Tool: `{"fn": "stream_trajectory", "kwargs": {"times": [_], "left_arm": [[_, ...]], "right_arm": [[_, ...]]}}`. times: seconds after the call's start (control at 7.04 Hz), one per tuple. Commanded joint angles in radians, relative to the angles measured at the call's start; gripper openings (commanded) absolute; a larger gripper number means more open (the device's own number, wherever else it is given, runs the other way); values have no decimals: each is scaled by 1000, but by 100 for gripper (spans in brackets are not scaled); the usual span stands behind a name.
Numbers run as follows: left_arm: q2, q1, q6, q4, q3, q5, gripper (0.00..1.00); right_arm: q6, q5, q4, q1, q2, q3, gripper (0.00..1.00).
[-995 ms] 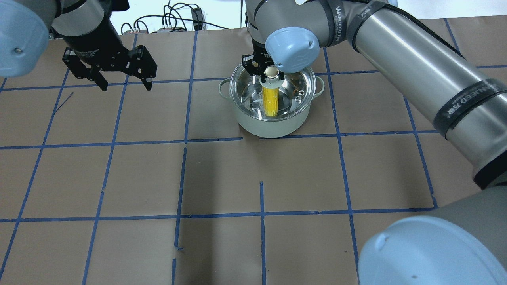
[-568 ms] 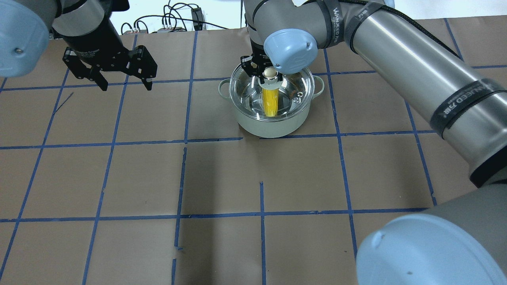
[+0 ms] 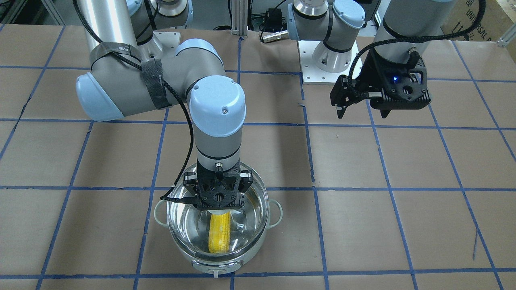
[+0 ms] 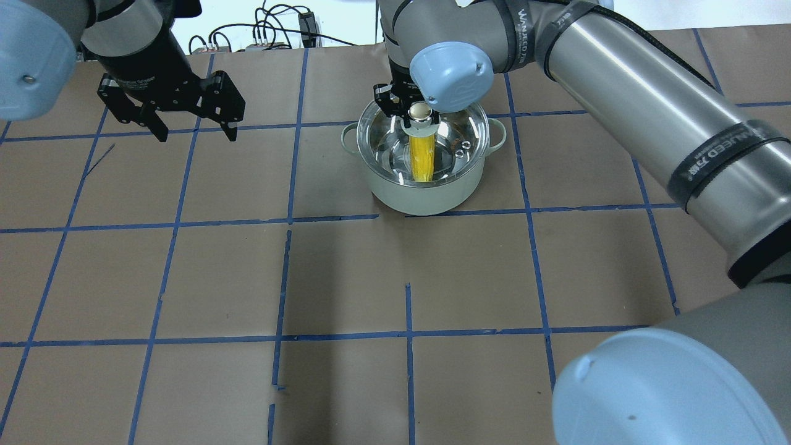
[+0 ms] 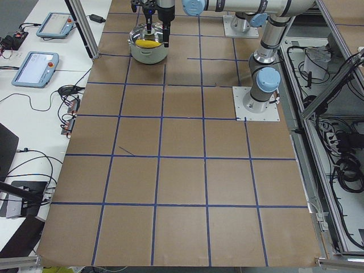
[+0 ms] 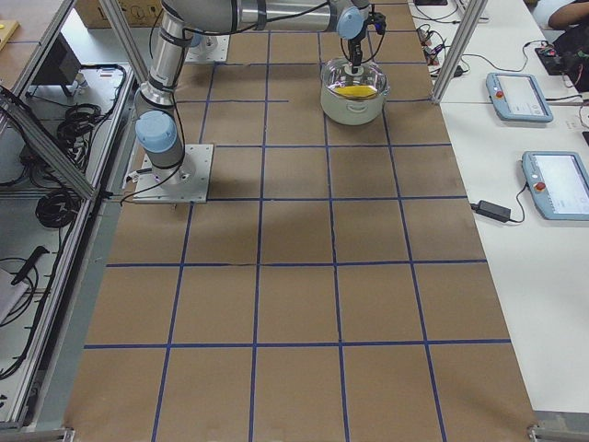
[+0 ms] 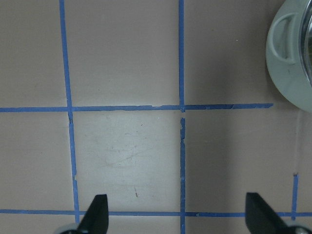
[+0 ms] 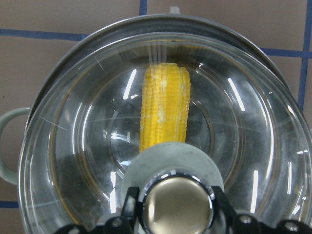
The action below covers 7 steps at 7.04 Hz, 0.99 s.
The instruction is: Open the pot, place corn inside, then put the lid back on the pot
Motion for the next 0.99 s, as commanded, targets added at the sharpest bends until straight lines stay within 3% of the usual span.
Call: {"fn": "stream_trajectory", "kwargs": {"times": [0.0,0.85], "left_arm": [[0,0,0,0,0,0,100],[0,0,-2,0,0,0,100]], "right_arm": [[0,2,10,0,19,-38,4],[-1,-3,4,-3,41,-43,4]]}}
